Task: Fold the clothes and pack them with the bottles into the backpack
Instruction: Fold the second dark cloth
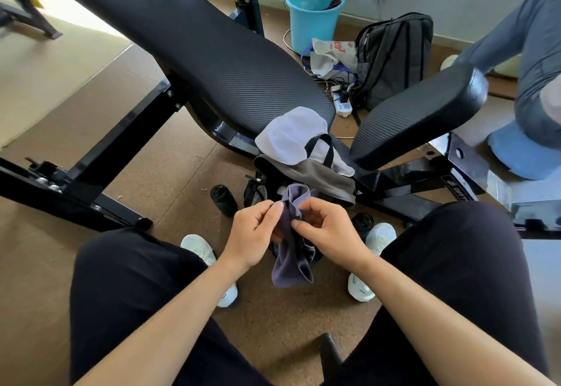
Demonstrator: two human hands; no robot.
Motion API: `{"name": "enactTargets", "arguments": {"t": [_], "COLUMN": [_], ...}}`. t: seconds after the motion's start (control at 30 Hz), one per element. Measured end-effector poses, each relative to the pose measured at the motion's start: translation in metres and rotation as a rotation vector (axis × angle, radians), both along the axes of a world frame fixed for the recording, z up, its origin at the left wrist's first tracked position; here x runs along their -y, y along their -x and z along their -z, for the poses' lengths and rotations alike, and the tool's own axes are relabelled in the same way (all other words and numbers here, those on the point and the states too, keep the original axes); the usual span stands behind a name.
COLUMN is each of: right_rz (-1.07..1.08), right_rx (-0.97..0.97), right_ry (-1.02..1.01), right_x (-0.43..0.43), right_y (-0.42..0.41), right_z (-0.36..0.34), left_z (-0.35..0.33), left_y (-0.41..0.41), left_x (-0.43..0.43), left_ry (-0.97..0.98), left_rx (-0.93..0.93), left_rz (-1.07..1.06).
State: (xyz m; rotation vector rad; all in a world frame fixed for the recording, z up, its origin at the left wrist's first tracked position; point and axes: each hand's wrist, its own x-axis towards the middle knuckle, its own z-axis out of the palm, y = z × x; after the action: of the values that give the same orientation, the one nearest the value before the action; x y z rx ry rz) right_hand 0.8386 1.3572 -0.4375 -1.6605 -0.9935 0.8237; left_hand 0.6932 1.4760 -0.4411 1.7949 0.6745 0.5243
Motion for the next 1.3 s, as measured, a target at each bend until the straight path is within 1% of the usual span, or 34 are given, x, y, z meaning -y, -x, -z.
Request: {"name": "enactTargets", "arguments": {"t": [0.07,0.23,0.27,0.33,0.4,0.5,0.57,0.67,0.7,0.77,0.83,0.9,0.97,1.0,1.03,1.07,1.1,1.17,1.23,1.3], "right_rz": [0.036,0.028,0.018,-0.007,-0.029,-0.030,-0.059,-0.132,-0.150,-0.176,-0.192,-0.177,-0.141,-0.127,-0.112,-0.093,-0.072,-0.017,0.056,0.088], "right_rx": [-0.043,-0.034,-0.048,-0.073,-0.033,0.054,0.050,0.026,0.007,-0.032,-0.070,-0.143,-0.210,-0.228,-0.235,-0.227,-0.216,-0.189,-0.154,-0.124], "right_ry": [0.001,0.019,0.021,0.033,0.040,0.037,0.037,0.073,0.093,0.123,0.126,0.108,0.092,0.085,0.079,0.079,0.078,0.075,0.072,0.077], "right_x": [0.000,0.001,0.001,0.002,0.002,0.001,0.000,0.000,0.001,0.004,0.006,0.006,0.007,0.007,0.007,0.008,0.008,0.008,0.008,0.008], "right_y": [-0.001,0.000,-0.001,-0.003,-0.004,-0.005,-0.010,-0.018,-0.020,-0.024,-0.028,-0.032,-0.035,-0.036,-0.038,-0.039,-0.041,-0.044,-0.047,-0.048], "right_z": [0.001,-0.003,-0.003,-0.002,-0.001,0.000,-0.002,-0.008,-0.010,-0.015,-0.019,-0.022,-0.025,-0.025,-0.025,-0.025,-0.025,-0.024,-0.021,-0.020], "left_z": [-0.003,-0.006,-0.008,-0.010,-0.009,-0.007,-0.007,-0.009,-0.007,-0.003,0.004,0.007,0.007,0.007,0.007,0.007,0.006,0.005,0.000,-0.006], "left_y": [0.000,-0.001,-0.001,-0.001,0.000,0.001,0.001,0.002,0.002,0.003,0.004,0.007,0.009,0.009,0.009,0.009,0.009,0.009,0.009,0.007], "left_x": [0.002,0.007,0.007,0.005,0.001,-0.001,0.000,-0.002,-0.005,-0.015,-0.026,-0.032,-0.031,-0.030,-0.030,-0.030,-0.030,-0.029,-0.027,-0.024], "left_ry": [0.017,-0.096,-0.097,-0.035,0.012,-0.009,0.008,0.104,0.120,0.063,0.050,0.167,0.326,0.359,0.343,0.284,0.209,0.106,0.042,0.033], "left_rx": [0.016,-0.009,-0.013,-0.009,-0.009,-0.035,0.000,0.092,0.096,0.033,-0.102,-0.269,-0.348,-0.341,-0.324,-0.315,-0.311,-0.244,-0.082,0.044], "left_rz": [0.027,0.136,0.147,0.184,0.251,0.322,0.268,0.066,0.001,-0.123,-0.150,0.014,0.242,0.324,0.374,0.384,0.354,0.203,0.032,-0.040]}}
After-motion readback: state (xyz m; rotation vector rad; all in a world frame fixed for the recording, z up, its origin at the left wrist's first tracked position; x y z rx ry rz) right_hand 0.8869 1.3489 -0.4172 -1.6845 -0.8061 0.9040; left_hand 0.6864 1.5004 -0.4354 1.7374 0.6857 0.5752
